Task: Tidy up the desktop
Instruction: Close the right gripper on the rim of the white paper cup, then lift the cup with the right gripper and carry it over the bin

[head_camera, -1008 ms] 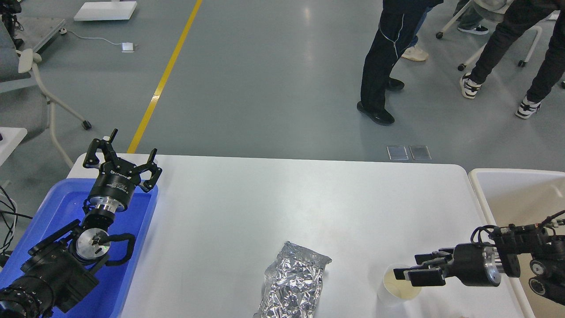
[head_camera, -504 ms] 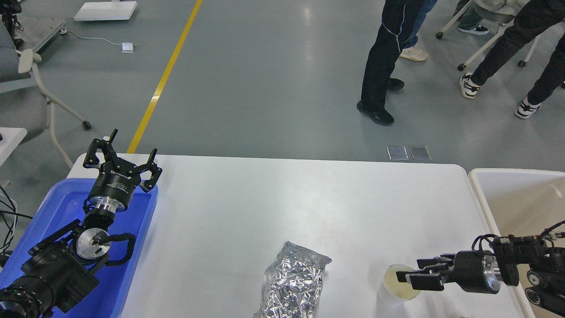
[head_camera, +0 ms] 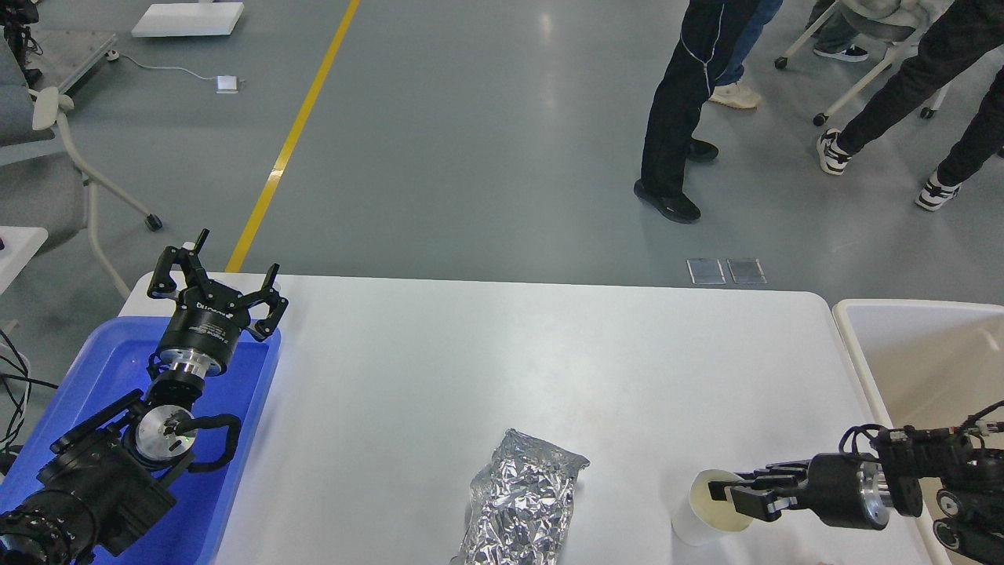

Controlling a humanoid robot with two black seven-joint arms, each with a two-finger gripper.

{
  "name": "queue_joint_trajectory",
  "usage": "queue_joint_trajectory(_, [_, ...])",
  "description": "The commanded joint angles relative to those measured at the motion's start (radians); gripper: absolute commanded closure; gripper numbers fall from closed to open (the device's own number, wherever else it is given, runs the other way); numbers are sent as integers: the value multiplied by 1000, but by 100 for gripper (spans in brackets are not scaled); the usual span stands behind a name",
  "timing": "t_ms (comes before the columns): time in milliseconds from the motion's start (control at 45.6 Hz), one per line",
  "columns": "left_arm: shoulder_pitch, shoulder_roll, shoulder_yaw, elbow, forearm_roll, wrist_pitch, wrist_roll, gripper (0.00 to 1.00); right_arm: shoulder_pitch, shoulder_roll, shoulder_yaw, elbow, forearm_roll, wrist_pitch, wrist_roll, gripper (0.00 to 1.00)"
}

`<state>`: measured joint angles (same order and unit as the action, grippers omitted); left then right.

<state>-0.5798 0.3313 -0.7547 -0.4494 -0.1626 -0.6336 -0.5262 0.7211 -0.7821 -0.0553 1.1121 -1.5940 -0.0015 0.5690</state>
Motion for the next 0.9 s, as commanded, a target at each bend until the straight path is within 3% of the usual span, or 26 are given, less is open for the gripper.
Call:
queue_joint_trajectory(0, [0, 0, 0, 0, 0, 0, 0, 0, 1, 1, 2, -1, 15, 11, 3, 100])
queue_joint_trajectory(241, [0, 0, 0, 0, 0, 0, 0, 0, 8, -9, 15, -3, 57, 11, 9, 100])
queue_joint_trajectory(482, [0, 0, 0, 0, 0, 0, 0, 0, 40, -74, 40, -1, 155, 8, 101, 100])
queue_joint_trajectory(679, [0, 0, 0, 0, 0, 0, 0, 0, 112, -141, 69, 15, 364, 15, 183, 100])
queue_joint_trajectory(876, [0, 0, 0, 0, 0, 0, 0, 0, 256, -238, 75, 41, 555, 158, 189, 100])
